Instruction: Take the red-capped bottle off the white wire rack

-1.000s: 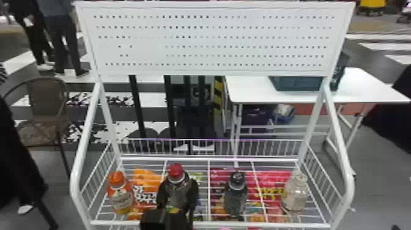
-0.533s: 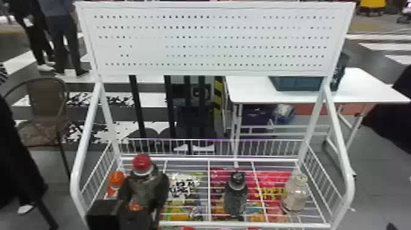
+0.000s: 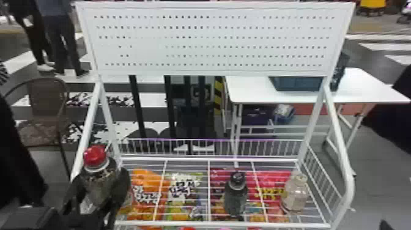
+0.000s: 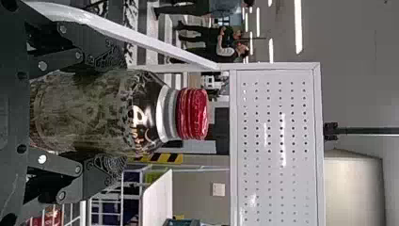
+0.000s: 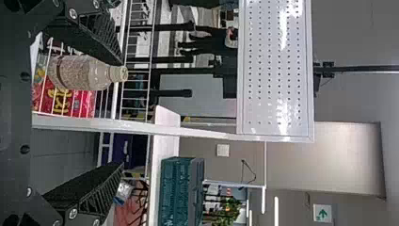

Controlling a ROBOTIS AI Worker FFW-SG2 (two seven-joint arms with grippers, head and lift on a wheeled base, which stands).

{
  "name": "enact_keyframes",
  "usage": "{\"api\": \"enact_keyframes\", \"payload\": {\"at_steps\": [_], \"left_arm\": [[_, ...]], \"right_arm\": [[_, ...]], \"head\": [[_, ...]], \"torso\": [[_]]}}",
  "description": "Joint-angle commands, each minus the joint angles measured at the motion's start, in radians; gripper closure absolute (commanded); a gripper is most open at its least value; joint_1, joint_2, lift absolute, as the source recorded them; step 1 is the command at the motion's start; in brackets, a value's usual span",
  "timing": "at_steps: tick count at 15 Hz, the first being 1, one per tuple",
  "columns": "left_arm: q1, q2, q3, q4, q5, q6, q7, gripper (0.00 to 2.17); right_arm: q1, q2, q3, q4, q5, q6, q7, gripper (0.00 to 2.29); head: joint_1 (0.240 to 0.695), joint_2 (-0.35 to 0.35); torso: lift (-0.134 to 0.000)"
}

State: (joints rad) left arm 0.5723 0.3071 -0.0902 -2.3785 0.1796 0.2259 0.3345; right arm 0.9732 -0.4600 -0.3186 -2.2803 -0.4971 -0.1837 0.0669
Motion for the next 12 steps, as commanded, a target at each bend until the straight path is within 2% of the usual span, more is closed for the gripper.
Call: {"api": "enact_keyframes", "payload": {"at_steps": [1,12], "left_arm": [[0.034,-0.003,0.029,-0.019,0.000,0.010,-0.020,1.89],[0.021,-0.011,0.029,-0.010,-0.005,0.013,-0.018,1.88]], "right_arm": [[-0.013,0.000,0.003,0.001,0.000,0.017,-0.001,0.14],[-0.047,-0.011,0.026,0.012,0.002,0.036,-0.010,0.14]], "head": [[0.499,0.000],[0.499,0.000]], "torso": [[0.000],[0.000]]}}
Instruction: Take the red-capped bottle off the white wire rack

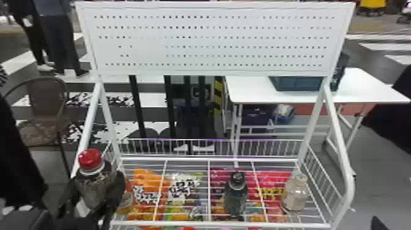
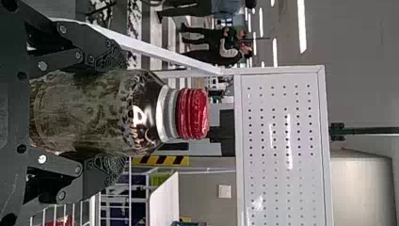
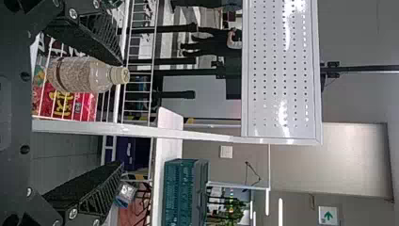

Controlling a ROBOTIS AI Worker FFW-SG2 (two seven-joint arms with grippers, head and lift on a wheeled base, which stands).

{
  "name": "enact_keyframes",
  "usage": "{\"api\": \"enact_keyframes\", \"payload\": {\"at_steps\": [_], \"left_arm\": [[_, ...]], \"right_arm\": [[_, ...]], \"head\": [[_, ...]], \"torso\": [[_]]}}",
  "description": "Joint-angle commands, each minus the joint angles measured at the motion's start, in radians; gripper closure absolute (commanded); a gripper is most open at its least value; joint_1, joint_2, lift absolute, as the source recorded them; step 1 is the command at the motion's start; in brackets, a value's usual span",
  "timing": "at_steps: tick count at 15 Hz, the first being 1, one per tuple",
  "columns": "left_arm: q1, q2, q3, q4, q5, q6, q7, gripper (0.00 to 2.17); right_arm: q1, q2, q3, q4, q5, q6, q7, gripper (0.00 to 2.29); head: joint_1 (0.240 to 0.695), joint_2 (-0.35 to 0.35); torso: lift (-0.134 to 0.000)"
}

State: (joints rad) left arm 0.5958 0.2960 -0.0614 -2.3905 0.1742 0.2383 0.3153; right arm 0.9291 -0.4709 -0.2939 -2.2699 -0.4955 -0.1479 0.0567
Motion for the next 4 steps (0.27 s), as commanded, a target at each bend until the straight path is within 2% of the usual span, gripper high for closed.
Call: {"api": "enact_keyframes", "payload": {"at_steps": [1,4], "left_arm": [[-0.004,-0.002,-0.001,0.004,0.001,0.000,0.001,1.88],[-0.007,-0.002,-0.001,0.013,0.001,0.000,0.001,1.88]], "right_arm": [[-0.004,0.000,0.002,0.003,0.000,0.000,0.000,0.14],[-0.004,0.000,0.002,0.003,0.000,0.000,0.000,0.14]], "head": [[0.499,0.000],[0.499,0.000]], "torso": [[0.000],[0.000]]}}
